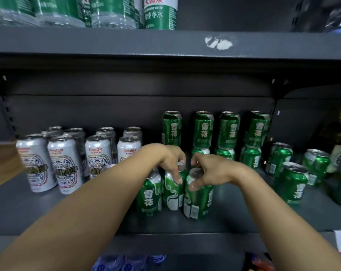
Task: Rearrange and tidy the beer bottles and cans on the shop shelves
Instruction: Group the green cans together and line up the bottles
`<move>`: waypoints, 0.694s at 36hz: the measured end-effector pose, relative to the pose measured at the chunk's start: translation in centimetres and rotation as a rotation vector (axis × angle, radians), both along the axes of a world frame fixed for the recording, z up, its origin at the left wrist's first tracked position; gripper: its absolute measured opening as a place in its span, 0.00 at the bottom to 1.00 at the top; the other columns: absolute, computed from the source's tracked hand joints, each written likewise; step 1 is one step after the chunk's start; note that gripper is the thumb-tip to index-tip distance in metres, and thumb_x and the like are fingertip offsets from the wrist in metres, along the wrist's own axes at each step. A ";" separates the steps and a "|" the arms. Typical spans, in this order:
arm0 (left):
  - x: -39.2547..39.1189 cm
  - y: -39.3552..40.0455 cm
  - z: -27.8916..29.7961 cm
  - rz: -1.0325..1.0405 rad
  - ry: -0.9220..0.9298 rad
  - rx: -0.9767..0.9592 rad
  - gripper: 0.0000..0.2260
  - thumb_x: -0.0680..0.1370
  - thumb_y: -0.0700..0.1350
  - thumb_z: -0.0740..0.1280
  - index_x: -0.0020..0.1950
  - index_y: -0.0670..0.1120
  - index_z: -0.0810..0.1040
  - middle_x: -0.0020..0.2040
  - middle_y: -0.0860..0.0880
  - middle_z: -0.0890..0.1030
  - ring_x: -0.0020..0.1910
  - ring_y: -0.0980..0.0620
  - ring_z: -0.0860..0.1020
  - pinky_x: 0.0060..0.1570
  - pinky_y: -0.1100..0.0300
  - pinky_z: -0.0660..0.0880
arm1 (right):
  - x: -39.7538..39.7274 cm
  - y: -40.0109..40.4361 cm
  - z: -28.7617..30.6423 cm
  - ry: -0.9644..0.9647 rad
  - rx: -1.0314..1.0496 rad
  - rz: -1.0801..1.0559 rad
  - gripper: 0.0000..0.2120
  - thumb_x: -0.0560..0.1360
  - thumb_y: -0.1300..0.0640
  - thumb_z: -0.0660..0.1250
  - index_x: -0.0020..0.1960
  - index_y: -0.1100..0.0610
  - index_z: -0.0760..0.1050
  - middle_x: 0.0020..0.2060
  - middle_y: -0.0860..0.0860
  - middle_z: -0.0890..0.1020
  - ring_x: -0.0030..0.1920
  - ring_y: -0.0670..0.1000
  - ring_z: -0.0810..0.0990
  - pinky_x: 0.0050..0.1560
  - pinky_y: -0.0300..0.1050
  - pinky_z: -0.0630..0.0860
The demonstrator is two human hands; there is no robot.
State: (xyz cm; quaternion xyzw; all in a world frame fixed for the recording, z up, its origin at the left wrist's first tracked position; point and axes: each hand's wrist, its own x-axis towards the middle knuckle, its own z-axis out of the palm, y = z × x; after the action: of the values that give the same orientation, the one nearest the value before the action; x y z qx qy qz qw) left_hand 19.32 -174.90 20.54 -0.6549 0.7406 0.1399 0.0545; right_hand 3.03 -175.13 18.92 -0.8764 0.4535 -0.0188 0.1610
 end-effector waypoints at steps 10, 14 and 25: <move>0.9 -0.2 -0.9 0.061 0.139 -0.127 0.26 0.72 0.37 0.73 0.66 0.47 0.68 0.66 0.47 0.71 0.60 0.49 0.72 0.52 0.61 0.70 | -0.7 -3.5 -2.7 -0.167 -0.272 -0.415 0.34 0.69 0.33 0.67 0.64 0.54 0.65 0.58 0.52 0.78 0.57 0.55 0.78 0.44 0.46 0.72; 1.6 0.1 -0.5 0.065 0.113 -0.088 0.30 0.70 0.46 0.76 0.69 0.51 0.67 0.68 0.49 0.69 0.64 0.49 0.70 0.61 0.57 0.71 | -1.5 -4.1 -4.4 -0.269 -0.132 -0.364 0.33 0.70 0.37 0.70 0.66 0.52 0.62 0.62 0.51 0.75 0.61 0.55 0.74 0.53 0.50 0.74; 1.5 -0.5 -0.6 0.023 0.002 -0.180 0.28 0.71 0.40 0.75 0.68 0.50 0.71 0.67 0.48 0.71 0.64 0.48 0.70 0.60 0.58 0.69 | -2.3 -4.1 -5.9 -0.570 0.007 -0.345 0.29 0.73 0.54 0.72 0.68 0.49 0.62 0.63 0.48 0.76 0.61 0.53 0.75 0.63 0.53 0.71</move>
State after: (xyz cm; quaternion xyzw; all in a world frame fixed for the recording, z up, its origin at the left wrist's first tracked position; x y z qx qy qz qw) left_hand 20.84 -175.44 19.94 -0.6654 0.7428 0.0742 -0.0068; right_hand 0.73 -179.27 13.00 -0.7455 0.5320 -0.2888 0.2790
